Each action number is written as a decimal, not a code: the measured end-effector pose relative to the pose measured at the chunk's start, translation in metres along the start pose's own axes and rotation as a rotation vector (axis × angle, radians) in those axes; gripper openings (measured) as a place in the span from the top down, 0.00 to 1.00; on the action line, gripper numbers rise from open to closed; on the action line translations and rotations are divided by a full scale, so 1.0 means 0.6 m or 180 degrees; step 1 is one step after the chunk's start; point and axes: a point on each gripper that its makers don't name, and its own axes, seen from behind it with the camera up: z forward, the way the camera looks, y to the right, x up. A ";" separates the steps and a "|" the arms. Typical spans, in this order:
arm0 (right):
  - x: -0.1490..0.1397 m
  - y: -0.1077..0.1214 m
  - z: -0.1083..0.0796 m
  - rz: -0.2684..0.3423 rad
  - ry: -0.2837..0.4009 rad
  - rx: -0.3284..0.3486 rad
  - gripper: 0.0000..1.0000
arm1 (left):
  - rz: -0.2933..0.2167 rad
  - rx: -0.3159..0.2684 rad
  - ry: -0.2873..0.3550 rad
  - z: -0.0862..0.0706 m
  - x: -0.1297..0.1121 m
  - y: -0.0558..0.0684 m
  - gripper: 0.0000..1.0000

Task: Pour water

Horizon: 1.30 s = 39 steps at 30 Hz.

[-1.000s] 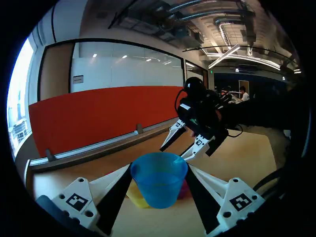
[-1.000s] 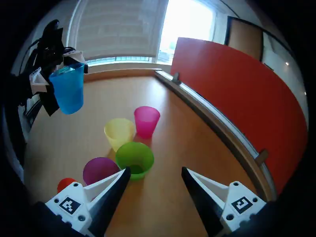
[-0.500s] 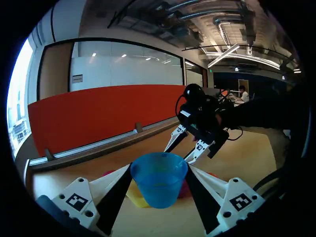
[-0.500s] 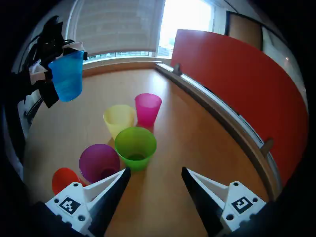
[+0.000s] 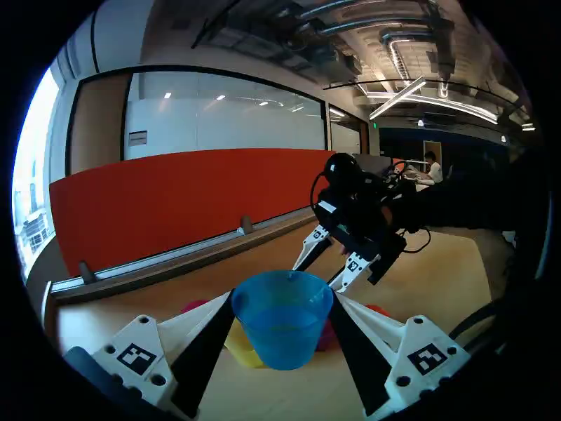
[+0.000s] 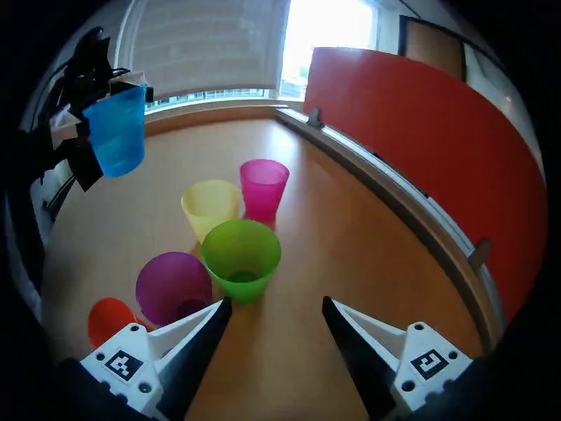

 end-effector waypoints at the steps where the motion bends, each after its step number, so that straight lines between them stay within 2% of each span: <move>1: 0.001 -0.002 0.002 -0.0003 0.0002 0.0010 0.00 | 0.0002 -0.0001 -0.0002 0.000 -0.001 0.000 0.11; 26: 0.037 -0.048 0.049 -0.0060 0.0072 0.0235 0.00 | -0.0001 0.0033 -0.0028 -0.009 -0.008 -0.008 0.11; 39: 0.054 -0.057 0.069 -0.0082 0.0091 0.0280 0.00 | -0.0019 0.0067 -0.0034 -0.016 -0.014 -0.016 0.11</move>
